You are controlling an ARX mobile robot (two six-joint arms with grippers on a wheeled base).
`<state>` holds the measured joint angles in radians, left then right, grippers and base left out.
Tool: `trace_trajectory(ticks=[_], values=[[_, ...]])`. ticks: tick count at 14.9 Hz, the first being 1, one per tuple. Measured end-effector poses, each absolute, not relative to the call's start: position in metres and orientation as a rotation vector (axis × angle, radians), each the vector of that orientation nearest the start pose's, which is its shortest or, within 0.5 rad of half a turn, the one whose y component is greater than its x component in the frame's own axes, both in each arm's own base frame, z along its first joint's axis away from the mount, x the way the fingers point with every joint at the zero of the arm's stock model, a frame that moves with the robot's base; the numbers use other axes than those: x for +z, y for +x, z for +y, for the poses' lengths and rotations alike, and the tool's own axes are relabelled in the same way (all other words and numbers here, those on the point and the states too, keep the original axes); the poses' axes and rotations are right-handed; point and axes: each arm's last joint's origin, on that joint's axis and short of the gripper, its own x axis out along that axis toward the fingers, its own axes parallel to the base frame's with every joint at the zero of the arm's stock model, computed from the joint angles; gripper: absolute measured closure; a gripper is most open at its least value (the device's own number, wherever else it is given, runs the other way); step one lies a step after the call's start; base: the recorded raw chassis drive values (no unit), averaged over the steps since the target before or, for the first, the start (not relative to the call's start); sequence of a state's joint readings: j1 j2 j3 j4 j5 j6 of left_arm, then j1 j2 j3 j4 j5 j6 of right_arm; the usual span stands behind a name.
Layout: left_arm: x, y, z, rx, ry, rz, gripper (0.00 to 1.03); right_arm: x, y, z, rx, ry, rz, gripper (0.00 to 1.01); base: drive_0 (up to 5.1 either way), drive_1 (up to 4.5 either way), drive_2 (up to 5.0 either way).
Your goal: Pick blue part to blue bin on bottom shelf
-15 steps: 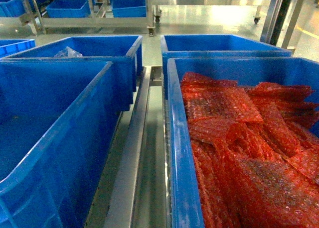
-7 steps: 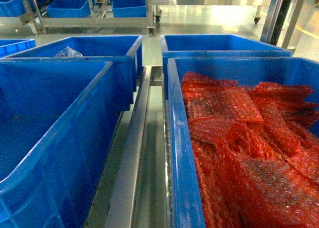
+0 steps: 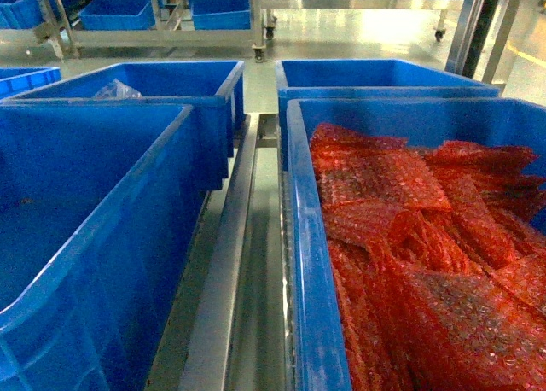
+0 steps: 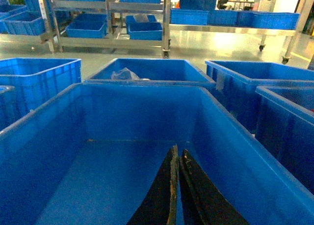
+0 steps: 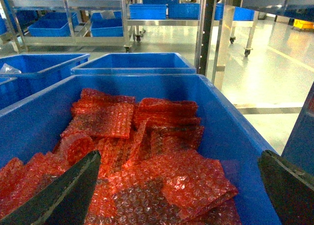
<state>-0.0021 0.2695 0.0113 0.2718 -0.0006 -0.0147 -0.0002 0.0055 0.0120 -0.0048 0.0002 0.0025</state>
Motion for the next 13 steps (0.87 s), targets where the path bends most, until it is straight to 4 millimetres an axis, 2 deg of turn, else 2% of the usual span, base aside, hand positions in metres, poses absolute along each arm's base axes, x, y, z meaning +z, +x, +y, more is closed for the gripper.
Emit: trace_trajectory(ticks=[11,13], values=[[0.17,0.11,0.0,-0.002,-0.015,-0.014,1.01,0.167,0.097,0.0,0.0,0.002,-0.002,0.03,0.0,0.0,0.0],[0.163,0.1,0.0,-0.005,-0.014,0.042,1.01,0.167,0.097,0.0,-0.001,0.003,-0.001,0.03,0.0,0.0,0.0]])
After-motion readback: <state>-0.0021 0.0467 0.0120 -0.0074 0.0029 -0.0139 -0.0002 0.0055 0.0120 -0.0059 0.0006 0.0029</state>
